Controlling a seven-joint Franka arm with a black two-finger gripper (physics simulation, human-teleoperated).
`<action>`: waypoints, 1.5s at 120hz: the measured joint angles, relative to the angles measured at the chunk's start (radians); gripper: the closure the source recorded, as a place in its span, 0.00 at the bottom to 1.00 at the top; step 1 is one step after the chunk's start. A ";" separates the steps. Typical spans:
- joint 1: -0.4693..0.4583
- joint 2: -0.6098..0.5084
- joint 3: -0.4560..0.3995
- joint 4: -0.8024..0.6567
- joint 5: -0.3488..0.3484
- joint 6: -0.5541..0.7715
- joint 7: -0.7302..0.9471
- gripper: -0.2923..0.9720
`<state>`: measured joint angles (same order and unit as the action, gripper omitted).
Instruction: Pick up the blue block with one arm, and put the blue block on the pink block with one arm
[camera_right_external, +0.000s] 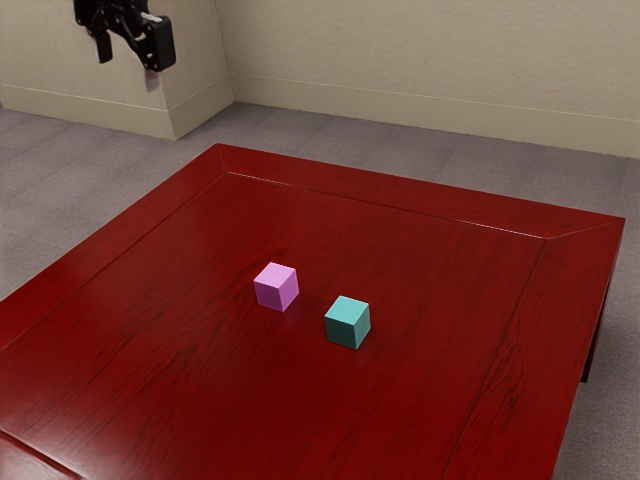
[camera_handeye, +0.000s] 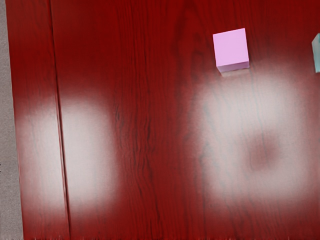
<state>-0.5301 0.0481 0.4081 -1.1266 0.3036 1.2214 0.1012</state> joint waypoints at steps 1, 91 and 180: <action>-0.001 0.000 0.000 -0.001 0.000 -0.001 0.001 0.23; -0.033 0.072 0.008 -0.382 -0.106 0.342 -0.073 0.23; -0.041 0.278 -0.007 -0.606 -0.304 0.824 -0.343 0.23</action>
<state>-0.5708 0.3257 0.4012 -1.7330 -0.0009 2.0453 -0.2420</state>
